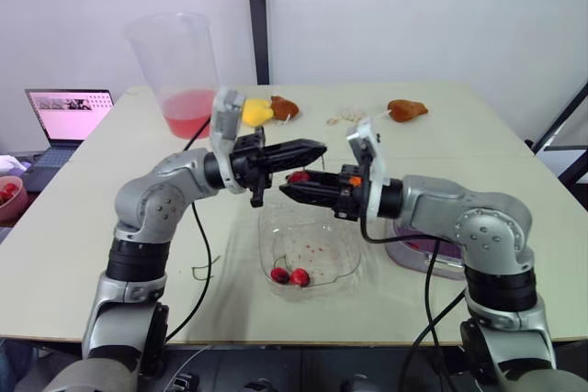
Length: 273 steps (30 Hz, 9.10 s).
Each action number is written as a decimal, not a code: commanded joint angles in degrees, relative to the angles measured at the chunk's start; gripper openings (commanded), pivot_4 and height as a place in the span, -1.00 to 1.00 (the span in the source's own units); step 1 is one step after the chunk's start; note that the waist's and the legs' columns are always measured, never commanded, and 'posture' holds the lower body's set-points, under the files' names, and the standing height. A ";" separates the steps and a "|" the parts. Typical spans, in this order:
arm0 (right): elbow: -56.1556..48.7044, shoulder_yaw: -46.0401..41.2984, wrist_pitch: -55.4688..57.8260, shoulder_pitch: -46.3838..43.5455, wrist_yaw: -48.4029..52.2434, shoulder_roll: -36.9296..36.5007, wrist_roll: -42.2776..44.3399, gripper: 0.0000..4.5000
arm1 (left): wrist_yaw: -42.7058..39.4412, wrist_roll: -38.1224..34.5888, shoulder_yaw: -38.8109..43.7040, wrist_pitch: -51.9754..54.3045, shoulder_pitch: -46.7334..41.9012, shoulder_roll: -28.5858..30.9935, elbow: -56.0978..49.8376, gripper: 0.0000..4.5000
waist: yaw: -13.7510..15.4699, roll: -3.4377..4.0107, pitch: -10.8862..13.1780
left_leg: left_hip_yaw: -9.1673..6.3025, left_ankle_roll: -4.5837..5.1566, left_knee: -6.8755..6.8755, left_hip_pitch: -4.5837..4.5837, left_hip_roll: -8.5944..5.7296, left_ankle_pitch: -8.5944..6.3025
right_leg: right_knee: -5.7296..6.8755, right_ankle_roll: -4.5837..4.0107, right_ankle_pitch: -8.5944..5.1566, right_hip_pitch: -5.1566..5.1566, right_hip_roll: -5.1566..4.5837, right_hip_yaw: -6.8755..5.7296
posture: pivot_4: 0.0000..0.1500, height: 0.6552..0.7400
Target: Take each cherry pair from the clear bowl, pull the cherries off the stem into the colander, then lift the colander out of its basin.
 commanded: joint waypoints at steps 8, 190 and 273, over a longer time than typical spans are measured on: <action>-2.16 2.00 0.03 3.86 0.27 -2.40 -1.78 -0.30 | -0.36 0.39 0.59 -2.15 -1.98 -0.24 0.01 -1.00 | -0.03 0.00 0.00 | 0.00 0.00 0.00 0.00 -0.01 0.00 | 0.00 0.00 0.00 0.00 0.00 0.00 | 1.00 1.00; 10.61 45.52 -14.45 -21.69 35.09 -7.96 -54.88 -0.72 | -4.49 3.03 14.08 -7.86 36.56 29.79 -13.27 1.00 | 0.00 0.23 0.07 | 0.40 -0.23 -0.65 0.11 0.56 0.04 | -0.12 -0.08 0.03 -0.44 0.89 0.99 | 1.00 1.00; -1.83 20.83 -54.88 3.04 -2.30 0.44 -94.76 -0.74 | 3.94 0.91 6.07 1.40 -2.50 7.87 5.56 -0.39 | -0.42 0.11 0.01 | 0.39 -0.27 -0.58 0.13 0.54 0.06 | -0.01 -0.07 0.03 -0.39 0.93 0.99 | 1.00 1.00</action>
